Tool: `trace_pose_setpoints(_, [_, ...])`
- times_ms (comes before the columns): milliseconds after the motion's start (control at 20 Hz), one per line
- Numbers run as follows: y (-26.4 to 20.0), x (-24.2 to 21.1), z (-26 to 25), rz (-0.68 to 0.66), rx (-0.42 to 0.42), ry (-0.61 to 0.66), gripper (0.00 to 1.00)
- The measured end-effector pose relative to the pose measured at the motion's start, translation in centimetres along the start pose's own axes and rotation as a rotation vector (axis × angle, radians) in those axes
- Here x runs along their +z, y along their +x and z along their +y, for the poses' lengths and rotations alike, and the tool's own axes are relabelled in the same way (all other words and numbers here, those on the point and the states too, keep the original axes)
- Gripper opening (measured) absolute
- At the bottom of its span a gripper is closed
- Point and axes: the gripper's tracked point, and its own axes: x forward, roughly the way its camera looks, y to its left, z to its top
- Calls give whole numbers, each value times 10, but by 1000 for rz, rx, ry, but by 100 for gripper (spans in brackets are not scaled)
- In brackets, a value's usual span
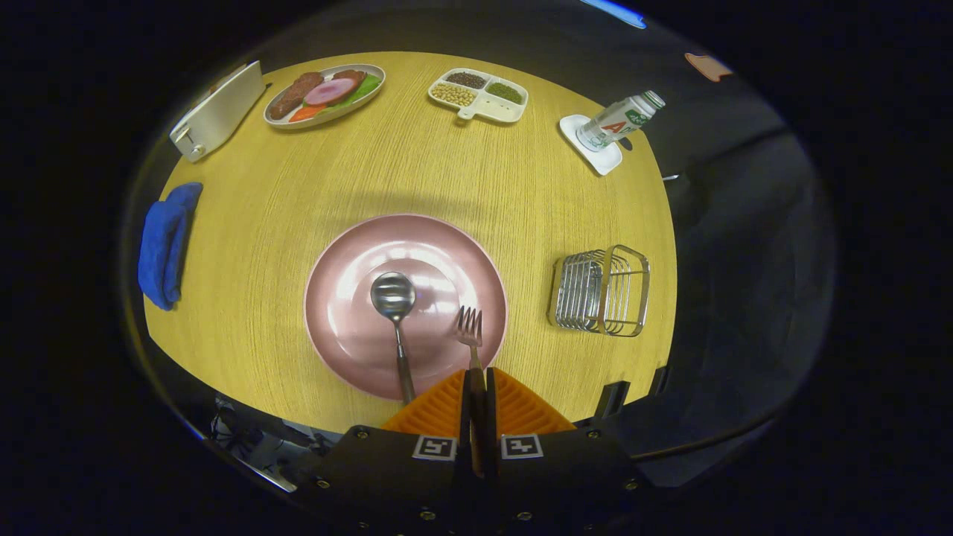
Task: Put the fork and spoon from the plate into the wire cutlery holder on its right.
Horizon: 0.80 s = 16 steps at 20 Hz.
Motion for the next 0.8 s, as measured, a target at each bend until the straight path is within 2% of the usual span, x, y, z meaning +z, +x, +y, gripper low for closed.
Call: trace_pose_setpoints(800, [-18,14,-12,-23,-52,-43,7])
